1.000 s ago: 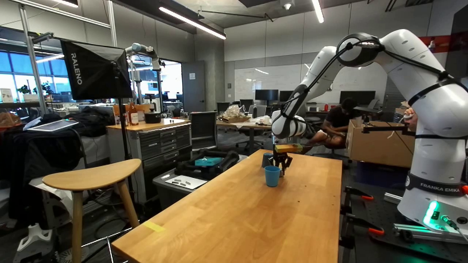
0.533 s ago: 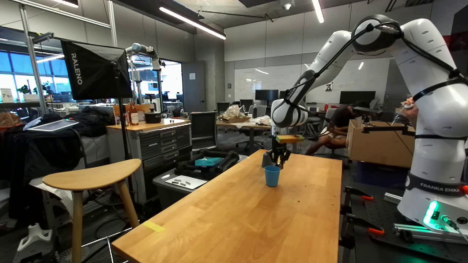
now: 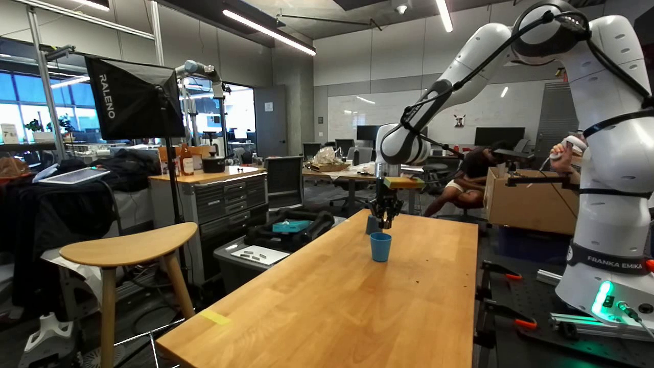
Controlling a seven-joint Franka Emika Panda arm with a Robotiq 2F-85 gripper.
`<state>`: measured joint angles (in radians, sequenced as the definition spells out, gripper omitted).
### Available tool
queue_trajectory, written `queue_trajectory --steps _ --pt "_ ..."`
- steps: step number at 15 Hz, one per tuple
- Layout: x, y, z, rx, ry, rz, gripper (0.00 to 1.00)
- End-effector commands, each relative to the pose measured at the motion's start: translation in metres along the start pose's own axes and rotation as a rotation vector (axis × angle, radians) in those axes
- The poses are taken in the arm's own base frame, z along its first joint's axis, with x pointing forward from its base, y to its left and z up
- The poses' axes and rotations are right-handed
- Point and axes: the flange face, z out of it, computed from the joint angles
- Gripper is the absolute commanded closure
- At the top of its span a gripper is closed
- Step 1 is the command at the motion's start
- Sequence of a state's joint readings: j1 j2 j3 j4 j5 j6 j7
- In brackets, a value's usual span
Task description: Put the golden object in the blue cup
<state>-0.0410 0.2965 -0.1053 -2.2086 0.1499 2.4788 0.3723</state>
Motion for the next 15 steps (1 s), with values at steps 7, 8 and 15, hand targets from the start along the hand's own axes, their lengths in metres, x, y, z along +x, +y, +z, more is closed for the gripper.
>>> queue_trajectory --steps 7,8,15 --pt "0.009 -0.03 0.034 -0.019 -0.001 -0.004 0.92" --pt "0.011 -0.03 0.039 -0.024 -0.005 -0.001 0.92" --pt "0.02 -0.035 0.048 -0.035 -0.003 0.001 0.66"
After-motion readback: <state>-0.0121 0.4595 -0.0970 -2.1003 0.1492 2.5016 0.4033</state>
